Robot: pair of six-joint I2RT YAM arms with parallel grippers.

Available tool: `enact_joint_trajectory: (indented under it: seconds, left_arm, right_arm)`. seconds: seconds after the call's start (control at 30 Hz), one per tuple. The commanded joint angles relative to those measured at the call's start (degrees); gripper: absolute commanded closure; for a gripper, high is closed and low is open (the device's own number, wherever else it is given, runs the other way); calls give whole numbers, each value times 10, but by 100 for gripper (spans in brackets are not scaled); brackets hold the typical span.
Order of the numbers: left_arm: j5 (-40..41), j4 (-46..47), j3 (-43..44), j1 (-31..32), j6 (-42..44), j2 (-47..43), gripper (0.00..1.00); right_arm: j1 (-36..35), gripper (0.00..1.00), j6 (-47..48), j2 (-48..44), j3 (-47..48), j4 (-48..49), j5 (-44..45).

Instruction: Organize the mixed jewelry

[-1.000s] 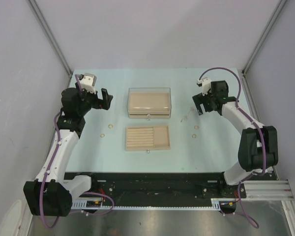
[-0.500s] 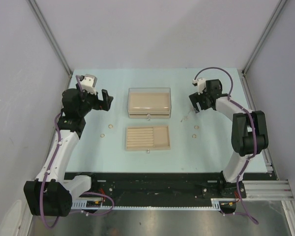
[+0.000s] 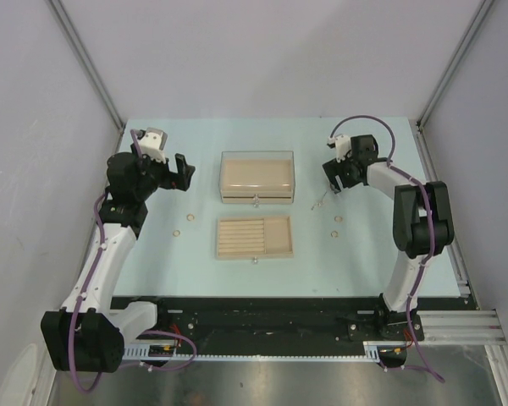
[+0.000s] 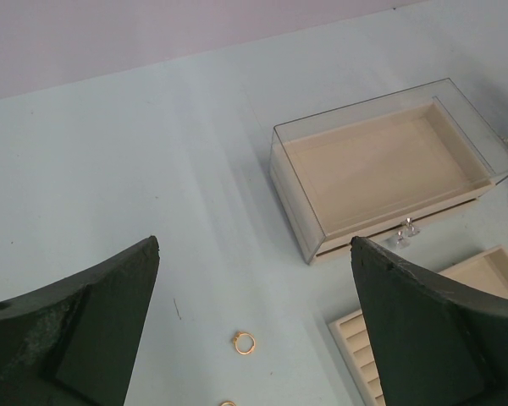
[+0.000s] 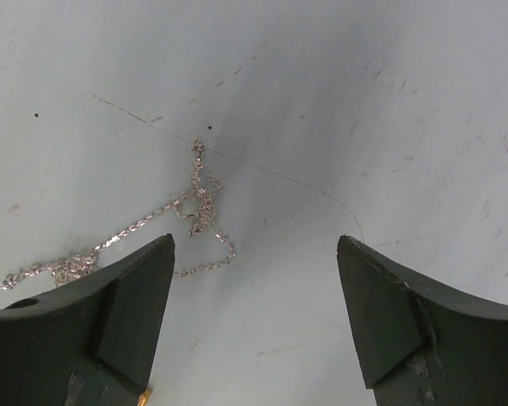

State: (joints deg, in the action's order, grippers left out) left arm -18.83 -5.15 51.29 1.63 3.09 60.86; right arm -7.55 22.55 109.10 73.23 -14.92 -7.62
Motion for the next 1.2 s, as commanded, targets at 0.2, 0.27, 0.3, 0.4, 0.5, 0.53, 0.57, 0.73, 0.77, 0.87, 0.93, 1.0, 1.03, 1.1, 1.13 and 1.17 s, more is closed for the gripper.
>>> enact_joint_trajectory:
  seconds: [0.2, 0.27, 0.3, 0.4, 0.5, 0.53, 0.57, 0.73, 0.77, 0.87, 0.93, 1.0, 1.03, 1.1, 1.13, 1.17]
  left_arm:
    - [1, 24, -9, 0, 16, -6, 0]
    - [1, 23, -9, 0, 16, -4, 0]
    - [2, 25, -9, 0, 16, -3, 0]
    - [3, 25, -10, 0, 16, -2, 0]
    - [4, 25, -10, 0, 17, -1, 0]
    - [4, 25, -10, 0, 17, -1, 0]
    - [5, 25, -10, 0, 17, 0, 0]
    - [6, 25, -10, 0, 17, 0, 0]
    - [8, 26, -10, 0, 18, 0, 0]
    - [9, 25, -11, 0, 20, 0, 0]
    - [10, 26, -12, 0, 19, -1, 0]
    - [9, 27, -12, 0, 19, -1, 0]
    - [10, 26, -12, 0, 19, -1, 0]
    - [11, 25, -11, 0, 19, -2, 0]
    - [12, 25, -11, 0, 20, -4, 0]
    - [12, 24, -12, 0, 22, -4, 0]
  right_arm:
    - [-5, 22, 22, 36, 33, 2, -20]
    - [-6, 22, 25, 39, 36, 2, -23]
    - [-6, 22, 27, 41, 37, 2, -26]
    - [-9, 23, 29, 46, 40, 1, -26]
    - [-9, 24, 29, 52, 45, 1, -26]
    - [-10, 25, 30, 54, 46, 0, -27]
    - [-10, 25, 31, 57, 50, -1, -28]
    - [-11, 34, 35, 71, 60, -17, -40]
    - [-11, 34, 35, 73, 61, -19, -42]
    - [-11, 37, 38, 76, 61, -27, -51]
    - [-10, 39, 43, 77, 61, -34, -60]
    - [-10, 39, 46, 80, 62, -38, -67]
    - [-10, 41, 49, 81, 62, -42, -70]
    - [-10, 43, 52, 82, 63, -49, -73]
    - [-10, 44, 54, 82, 63, -53, -74]
    - [-11, 45, 58, 84, 63, -56, -75]
